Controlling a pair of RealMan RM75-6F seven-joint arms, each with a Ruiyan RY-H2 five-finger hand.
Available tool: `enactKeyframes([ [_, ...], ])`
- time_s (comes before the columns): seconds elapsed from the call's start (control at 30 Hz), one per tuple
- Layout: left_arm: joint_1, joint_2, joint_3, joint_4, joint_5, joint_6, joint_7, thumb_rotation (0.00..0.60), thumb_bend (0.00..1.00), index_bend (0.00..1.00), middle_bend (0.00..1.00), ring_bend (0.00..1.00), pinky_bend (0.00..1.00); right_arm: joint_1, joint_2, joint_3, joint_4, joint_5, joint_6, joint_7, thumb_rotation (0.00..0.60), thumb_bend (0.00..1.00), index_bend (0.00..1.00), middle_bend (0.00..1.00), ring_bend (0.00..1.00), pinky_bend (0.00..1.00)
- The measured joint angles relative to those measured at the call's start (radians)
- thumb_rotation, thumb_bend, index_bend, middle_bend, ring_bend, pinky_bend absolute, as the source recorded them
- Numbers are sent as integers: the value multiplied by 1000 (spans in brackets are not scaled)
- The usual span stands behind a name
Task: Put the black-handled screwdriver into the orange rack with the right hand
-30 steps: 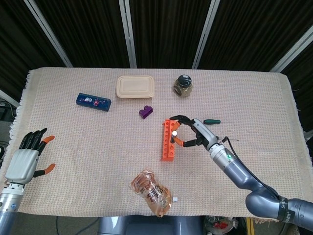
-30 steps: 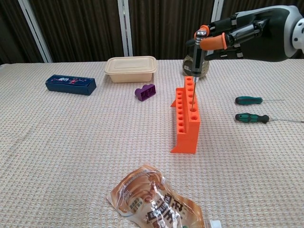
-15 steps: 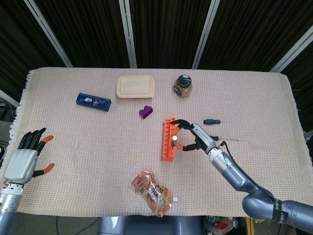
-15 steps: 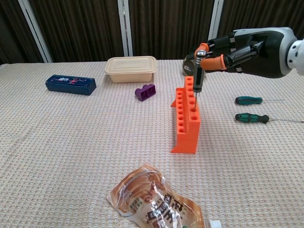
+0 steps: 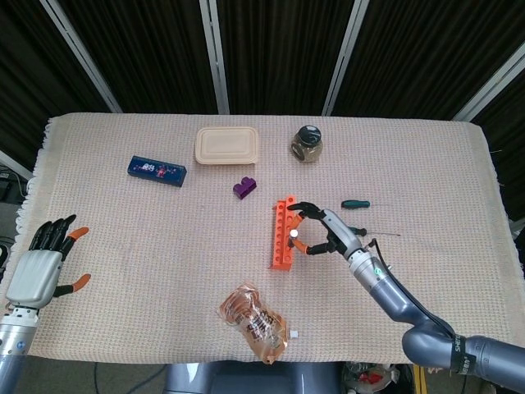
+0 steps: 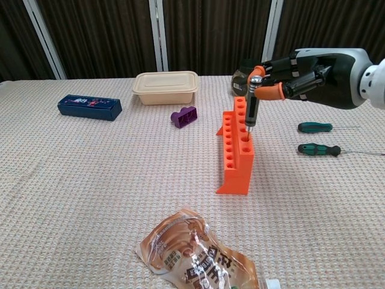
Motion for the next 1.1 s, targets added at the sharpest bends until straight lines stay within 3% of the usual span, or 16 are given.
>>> enactKeyframes([
  [1.1,6,-1,1,10,-5,2,-13,600,193,174,0,0,0,-3,-59,-17,35,16,37,-63,600,406,589,156,0,0],
])
